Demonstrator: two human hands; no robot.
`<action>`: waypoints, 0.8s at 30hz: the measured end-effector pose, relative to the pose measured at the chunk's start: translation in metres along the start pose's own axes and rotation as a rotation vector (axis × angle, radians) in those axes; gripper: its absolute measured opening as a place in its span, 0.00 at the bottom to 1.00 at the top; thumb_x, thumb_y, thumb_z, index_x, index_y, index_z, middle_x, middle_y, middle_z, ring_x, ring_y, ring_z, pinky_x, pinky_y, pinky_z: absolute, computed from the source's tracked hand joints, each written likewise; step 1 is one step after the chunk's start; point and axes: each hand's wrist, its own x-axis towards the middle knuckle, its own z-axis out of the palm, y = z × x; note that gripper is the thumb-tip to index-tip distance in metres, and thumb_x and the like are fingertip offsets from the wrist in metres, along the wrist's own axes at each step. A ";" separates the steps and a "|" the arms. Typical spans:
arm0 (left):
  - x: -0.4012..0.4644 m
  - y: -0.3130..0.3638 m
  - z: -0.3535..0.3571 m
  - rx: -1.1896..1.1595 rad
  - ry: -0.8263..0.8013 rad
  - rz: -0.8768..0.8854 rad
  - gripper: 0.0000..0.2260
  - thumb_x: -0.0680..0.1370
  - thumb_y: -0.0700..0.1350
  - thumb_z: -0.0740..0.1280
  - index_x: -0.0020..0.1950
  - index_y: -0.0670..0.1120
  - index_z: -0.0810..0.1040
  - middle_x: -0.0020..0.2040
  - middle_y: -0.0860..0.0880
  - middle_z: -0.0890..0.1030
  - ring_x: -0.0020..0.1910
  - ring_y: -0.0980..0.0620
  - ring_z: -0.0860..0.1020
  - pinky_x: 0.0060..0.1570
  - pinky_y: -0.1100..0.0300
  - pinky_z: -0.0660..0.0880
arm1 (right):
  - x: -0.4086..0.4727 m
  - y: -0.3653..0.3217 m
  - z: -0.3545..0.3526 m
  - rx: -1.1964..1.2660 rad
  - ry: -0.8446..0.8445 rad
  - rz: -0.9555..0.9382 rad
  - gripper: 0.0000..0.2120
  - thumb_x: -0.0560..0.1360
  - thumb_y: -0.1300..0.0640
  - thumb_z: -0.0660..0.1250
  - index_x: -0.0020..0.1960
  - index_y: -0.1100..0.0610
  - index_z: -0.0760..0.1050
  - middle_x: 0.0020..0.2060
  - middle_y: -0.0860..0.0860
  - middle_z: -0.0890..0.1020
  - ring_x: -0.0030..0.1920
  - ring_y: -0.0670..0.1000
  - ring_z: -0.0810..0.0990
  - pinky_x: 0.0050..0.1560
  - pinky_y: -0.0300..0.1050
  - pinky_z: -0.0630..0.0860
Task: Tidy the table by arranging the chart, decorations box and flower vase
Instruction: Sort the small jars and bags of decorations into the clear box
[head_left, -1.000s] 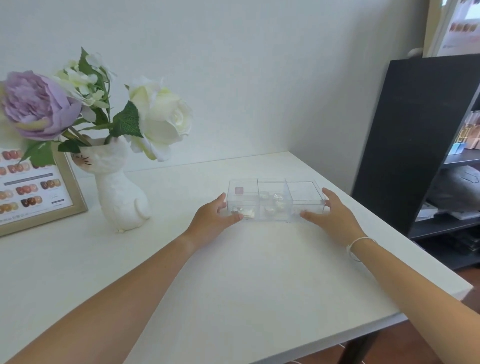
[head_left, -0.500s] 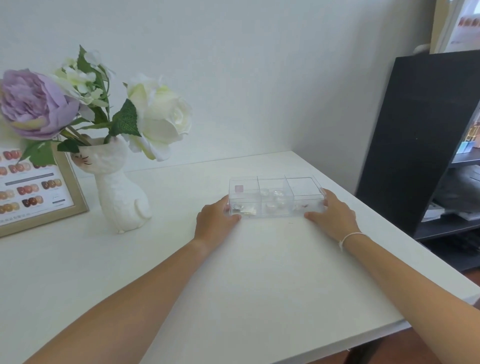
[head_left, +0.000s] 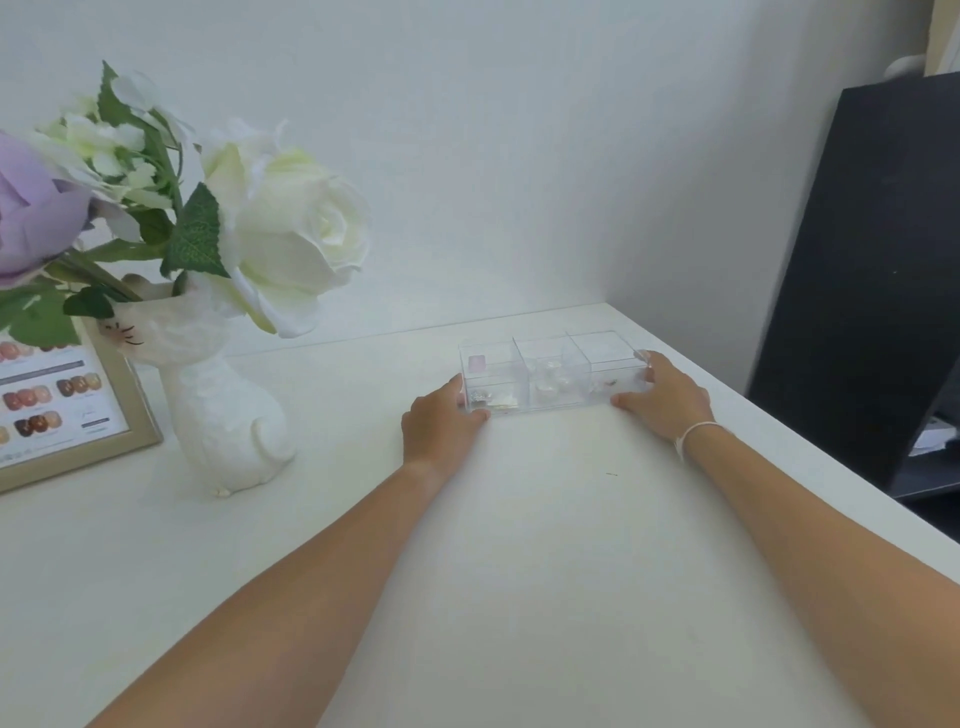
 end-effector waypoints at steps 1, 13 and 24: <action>0.005 0.000 0.002 -0.001 0.011 -0.001 0.14 0.72 0.45 0.66 0.57 0.48 0.76 0.55 0.49 0.82 0.55 0.46 0.77 0.58 0.52 0.70 | 0.007 -0.001 0.002 0.006 0.002 0.000 0.31 0.70 0.52 0.68 0.70 0.48 0.62 0.65 0.51 0.74 0.66 0.56 0.68 0.64 0.47 0.62; 0.053 -0.004 0.018 -0.002 0.074 -0.020 0.16 0.73 0.48 0.66 0.60 0.49 0.76 0.54 0.49 0.82 0.55 0.48 0.77 0.60 0.50 0.69 | 0.060 -0.005 0.015 0.026 0.004 -0.014 0.27 0.70 0.52 0.69 0.66 0.47 0.65 0.62 0.45 0.76 0.61 0.52 0.72 0.66 0.49 0.65; 0.060 -0.006 0.020 -0.012 0.085 -0.027 0.22 0.74 0.49 0.66 0.67 0.49 0.71 0.56 0.50 0.81 0.60 0.48 0.75 0.60 0.53 0.65 | 0.068 -0.003 0.017 0.014 0.007 -0.019 0.27 0.70 0.51 0.69 0.67 0.47 0.65 0.63 0.45 0.76 0.62 0.52 0.73 0.66 0.48 0.65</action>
